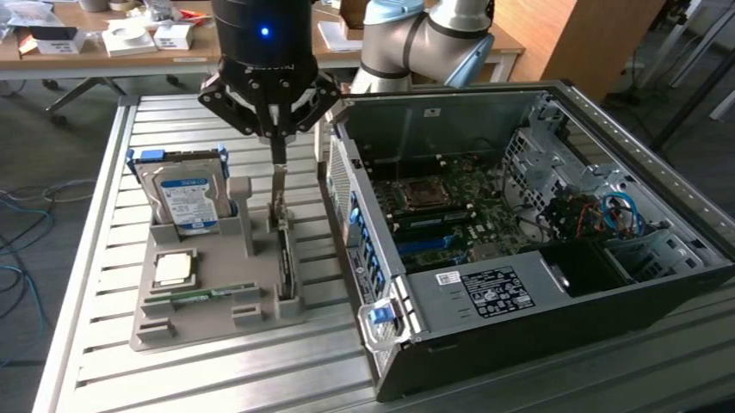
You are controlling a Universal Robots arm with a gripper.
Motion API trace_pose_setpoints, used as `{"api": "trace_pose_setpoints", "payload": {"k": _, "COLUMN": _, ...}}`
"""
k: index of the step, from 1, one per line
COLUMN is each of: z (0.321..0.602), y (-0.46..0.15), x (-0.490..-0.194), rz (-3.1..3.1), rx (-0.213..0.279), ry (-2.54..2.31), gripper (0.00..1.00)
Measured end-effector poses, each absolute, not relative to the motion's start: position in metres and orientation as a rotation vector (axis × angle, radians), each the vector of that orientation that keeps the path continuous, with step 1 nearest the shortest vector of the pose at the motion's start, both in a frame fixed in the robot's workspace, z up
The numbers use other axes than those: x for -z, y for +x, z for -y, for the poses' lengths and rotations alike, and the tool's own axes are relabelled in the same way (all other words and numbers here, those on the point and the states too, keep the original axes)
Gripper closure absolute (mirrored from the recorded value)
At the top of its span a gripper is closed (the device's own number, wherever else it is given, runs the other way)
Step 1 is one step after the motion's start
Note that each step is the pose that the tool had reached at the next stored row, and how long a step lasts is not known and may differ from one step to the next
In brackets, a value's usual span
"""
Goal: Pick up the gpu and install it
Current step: 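Reach for the gpu, then pick up the gpu and move the gpu toward the slot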
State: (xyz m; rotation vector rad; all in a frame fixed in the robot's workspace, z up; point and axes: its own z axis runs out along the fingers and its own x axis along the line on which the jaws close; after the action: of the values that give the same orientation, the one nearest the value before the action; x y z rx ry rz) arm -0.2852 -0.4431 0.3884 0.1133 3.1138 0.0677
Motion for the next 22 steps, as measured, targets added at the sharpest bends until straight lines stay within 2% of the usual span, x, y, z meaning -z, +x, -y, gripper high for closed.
{"api": "trace_pose_setpoints", "payload": {"k": 18, "z": 0.4467, "y": -0.2864, "x": -0.3884, "rz": -3.114, "rx": -0.065, "ry": 0.112, "gripper": 0.89}}
{"api": "trace_pose_setpoints", "payload": {"k": 19, "z": 0.4467, "y": -0.2864, "x": -0.3884, "rz": -3.114, "rx": -0.065, "ry": 0.112, "gripper": 0.89}}
{"api": "trace_pose_setpoints", "payload": {"k": 20, "z": 0.4467, "y": -0.2864, "x": -0.3884, "rz": -3.114, "rx": -0.065, "ry": 0.112, "gripper": 0.83}}
{"api": "trace_pose_setpoints", "payload": {"k": 21, "z": 0.4467, "y": -0.2864, "x": -0.3884, "rz": -3.114, "rx": -0.065, "ry": 0.112, "gripper": 0.83}}
{"api": "trace_pose_setpoints", "payload": {"k": 22, "z": 0.4467, "y": -0.2864, "x": -0.3884, "rz": -3.114, "rx": -0.065, "ry": 0.112, "gripper": 0.77}}
